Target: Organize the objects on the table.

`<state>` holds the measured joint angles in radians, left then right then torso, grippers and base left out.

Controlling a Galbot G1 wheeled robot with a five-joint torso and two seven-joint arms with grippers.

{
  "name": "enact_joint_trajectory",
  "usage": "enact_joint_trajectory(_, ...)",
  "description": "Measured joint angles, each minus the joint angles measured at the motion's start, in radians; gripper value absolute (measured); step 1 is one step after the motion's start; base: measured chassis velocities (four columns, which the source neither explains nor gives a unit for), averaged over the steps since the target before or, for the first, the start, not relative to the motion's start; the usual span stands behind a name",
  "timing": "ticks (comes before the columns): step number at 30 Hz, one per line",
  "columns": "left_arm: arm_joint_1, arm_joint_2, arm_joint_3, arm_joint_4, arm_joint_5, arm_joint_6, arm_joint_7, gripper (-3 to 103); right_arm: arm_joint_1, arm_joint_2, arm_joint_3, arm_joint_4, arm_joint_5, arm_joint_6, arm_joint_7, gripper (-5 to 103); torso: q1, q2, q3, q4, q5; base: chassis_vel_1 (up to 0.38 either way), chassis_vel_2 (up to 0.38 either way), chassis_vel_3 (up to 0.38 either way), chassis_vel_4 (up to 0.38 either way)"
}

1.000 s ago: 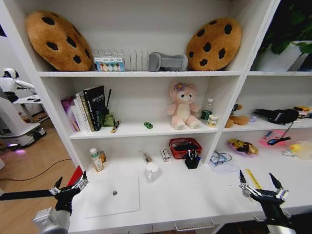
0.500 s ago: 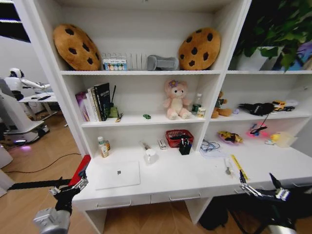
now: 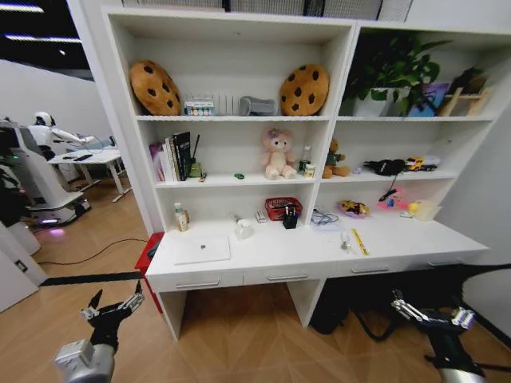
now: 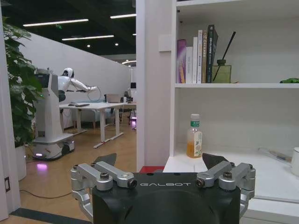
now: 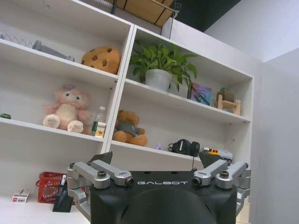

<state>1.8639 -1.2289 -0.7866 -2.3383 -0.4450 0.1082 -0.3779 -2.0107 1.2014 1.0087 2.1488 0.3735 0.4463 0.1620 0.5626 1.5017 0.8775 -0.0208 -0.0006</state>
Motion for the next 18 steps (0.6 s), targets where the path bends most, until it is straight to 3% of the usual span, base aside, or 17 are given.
enact_joint_trajectory(5, 0.0, 0.0, 0.0, 0.0, 0.0, 0.0, 0.0, 100, 0.0, 0.0, 0.0, 0.0, 0.0, 0.0, 0.0, 100, 0.0, 0.0, 0.0, -0.0002, -0.0001, 0.114, -0.072, -0.188, 0.182)
enact_joint_trajectory(7, -0.001, 0.0, 0.0, 0.0, 0.0, 0.0, 0.001, 100, 0.0, 0.0, 0.0, 0.0, 0.0, 0.0, 0.0, 100, 0.0, -0.001, 0.0, -0.0022, 0.0011, -0.067, -0.012, -0.061, 0.022)
enact_joint_trajectory(13, -0.001, 0.0, 0.0, 0.0, 0.0, 0.0, 0.001, 100, 0.001, 0.0, 0.0, 0.0, 0.0, 0.0, 0.0, 100, 0.002, -0.002, 0.001, 0.0004, 0.0007, -0.079, 0.005, 0.059, -0.035)
enact_joint_trajectory(18, -0.001, 0.0, 0.0, 0.0, 0.0, 0.0, 0.001, 100, 0.001, 0.0, 0.0, 0.0, 0.0, 0.0, 0.0, 100, 0.002, -0.001, 0.001, -0.0008, 0.0008, -0.011, 0.031, 0.042, -0.017)
